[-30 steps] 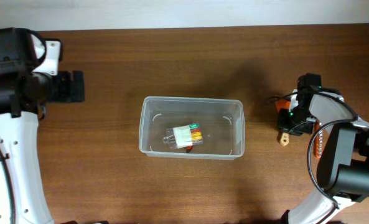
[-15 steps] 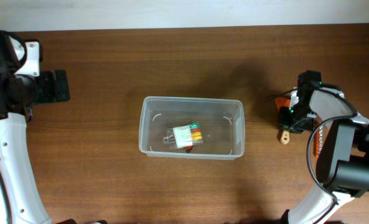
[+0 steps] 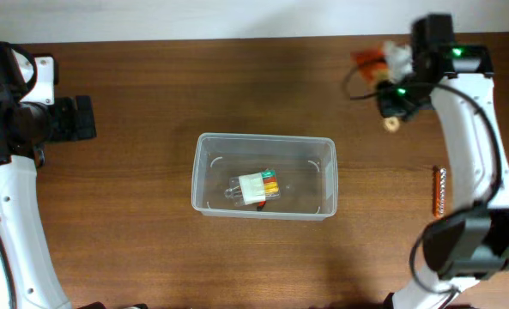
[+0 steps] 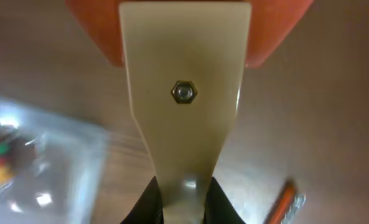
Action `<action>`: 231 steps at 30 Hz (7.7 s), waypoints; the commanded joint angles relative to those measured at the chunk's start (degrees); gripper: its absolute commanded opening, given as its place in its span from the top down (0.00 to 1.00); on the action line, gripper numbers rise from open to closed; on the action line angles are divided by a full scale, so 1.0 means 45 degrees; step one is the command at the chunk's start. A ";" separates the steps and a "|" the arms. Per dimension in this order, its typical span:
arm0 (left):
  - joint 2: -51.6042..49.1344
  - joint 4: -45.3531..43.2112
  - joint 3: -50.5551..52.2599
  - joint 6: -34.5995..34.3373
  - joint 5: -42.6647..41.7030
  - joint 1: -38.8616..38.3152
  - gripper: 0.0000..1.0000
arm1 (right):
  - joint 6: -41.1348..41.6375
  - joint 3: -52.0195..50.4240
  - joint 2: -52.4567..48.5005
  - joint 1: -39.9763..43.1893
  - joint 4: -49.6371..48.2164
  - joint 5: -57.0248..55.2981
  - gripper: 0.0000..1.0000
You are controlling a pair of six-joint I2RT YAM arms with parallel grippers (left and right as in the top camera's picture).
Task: Pack container
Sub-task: 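Lift the scraper with the right gripper and lower it into the container, then release the scraper and move the right gripper to the orange socket rail, then lower the right gripper and grasp the orange socket rail, then carry the socket rail over the container and drop it inside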
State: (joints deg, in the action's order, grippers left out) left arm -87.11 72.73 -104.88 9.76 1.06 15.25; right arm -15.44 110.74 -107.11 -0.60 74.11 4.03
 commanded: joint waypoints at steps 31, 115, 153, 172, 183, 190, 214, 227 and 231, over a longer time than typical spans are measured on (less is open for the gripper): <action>-0.0024 0.0053 -0.0039 -0.0160 0.0087 0.0058 0.01 | -0.7184 -0.7276 0.0219 -0.6421 -0.3779 0.0962 0.64; -0.0024 0.0233 -0.0039 -0.0151 0.0092 0.0058 0.01 | 0.0199 -1.0710 -0.0369 0.7077 -0.7626 0.0097 0.01; -0.0024 0.0233 -0.0039 -0.0151 0.0092 0.0058 0.01 | 0.1209 -1.0710 -0.0379 0.7077 -0.7422 -0.0957 0.61; -0.0019 0.0233 -0.0039 -0.0151 0.0092 0.0058 0.01 | 0.1209 -1.0705 -0.0379 0.7067 -0.7441 -0.0612 0.76; -0.0019 0.0233 -0.0039 -0.0146 0.0092 0.0058 0.01 | 0.1209 -1.0710 -0.0379 0.7067 -0.7529 -0.0321 0.87; -0.0024 0.0233 -0.0039 -0.0146 0.0092 0.0058 0.01 | 0.1642 -1.0700 -0.0374 0.7053 -0.7771 0.0170 0.96; -0.0024 0.0243 -0.0039 -0.0155 0.0087 0.0058 0.01 | -0.7966 -0.2739 0.2710 -0.2628 -0.1200 0.2108 0.96; -0.0019 0.0423 -0.0039 -0.0151 0.0092 0.0058 0.01 | -0.9039 -0.3298 -0.1103 -0.5610 -0.1107 0.2021 0.96; -0.0019 0.0423 -0.0039 -0.0151 0.0092 0.0058 0.01 | -0.9044 -0.3298 -0.2016 -0.5411 -0.1078 0.2011 0.95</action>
State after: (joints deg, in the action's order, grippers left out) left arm -87.11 74.43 -104.88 9.76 1.08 15.25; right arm -55.29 95.94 -114.52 -25.65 69.01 12.82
